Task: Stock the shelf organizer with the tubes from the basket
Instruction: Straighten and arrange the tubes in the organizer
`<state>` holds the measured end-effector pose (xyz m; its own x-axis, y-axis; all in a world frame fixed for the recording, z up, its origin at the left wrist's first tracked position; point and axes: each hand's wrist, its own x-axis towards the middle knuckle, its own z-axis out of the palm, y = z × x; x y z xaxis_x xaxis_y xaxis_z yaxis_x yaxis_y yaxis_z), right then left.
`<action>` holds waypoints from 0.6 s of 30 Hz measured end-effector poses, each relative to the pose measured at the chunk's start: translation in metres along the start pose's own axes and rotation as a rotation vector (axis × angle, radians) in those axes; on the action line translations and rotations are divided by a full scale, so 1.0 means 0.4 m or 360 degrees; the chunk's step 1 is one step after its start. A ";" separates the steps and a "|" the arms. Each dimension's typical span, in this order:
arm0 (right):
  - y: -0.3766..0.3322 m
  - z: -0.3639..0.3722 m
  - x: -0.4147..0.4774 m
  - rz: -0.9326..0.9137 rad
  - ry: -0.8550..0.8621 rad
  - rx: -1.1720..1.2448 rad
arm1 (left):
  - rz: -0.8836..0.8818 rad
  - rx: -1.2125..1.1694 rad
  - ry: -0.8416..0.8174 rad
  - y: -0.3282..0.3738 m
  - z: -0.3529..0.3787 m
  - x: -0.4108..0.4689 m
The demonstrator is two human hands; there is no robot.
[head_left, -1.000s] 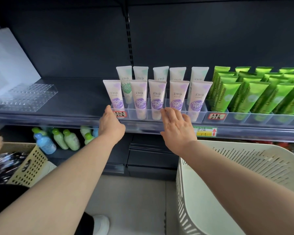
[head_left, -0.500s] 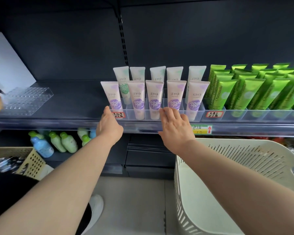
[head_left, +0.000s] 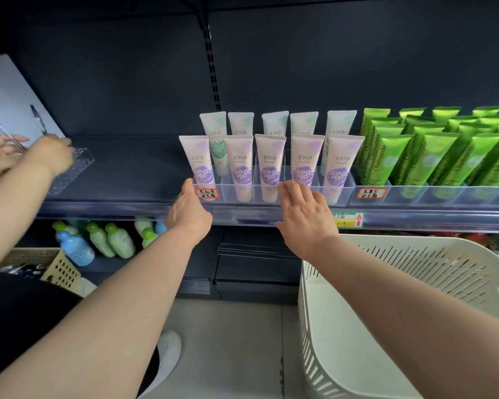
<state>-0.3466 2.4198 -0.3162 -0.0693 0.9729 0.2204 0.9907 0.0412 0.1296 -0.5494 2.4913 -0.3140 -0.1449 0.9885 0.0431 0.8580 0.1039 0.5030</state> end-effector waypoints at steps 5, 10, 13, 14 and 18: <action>0.001 0.000 0.002 0.0006 -0.0006 0.0007 | -0.0005 0.0017 0.0004 0.000 -0.005 -0.002; -0.003 0.002 0.001 0.0019 -0.0009 0.0016 | -0.0007 -0.0021 -0.0043 -0.003 -0.005 -0.005; -0.004 -0.002 -0.004 0.0012 -0.0054 0.0049 | -0.0055 -0.0078 -0.0093 0.013 0.004 -0.019; -0.001 -0.005 -0.006 0.0001 -0.0063 0.0077 | -0.0071 -0.0118 -0.0090 0.021 0.008 -0.028; 0.018 -0.038 -0.029 -0.0043 -0.0123 0.0112 | -0.0070 -0.0161 -0.0099 0.055 0.029 -0.079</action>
<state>-0.3404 2.4054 -0.3032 -0.0898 0.9858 0.1420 0.9945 0.0811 0.0657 -0.5204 2.4637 -0.3144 -0.1476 0.9885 -0.0332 0.7970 0.1387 0.5879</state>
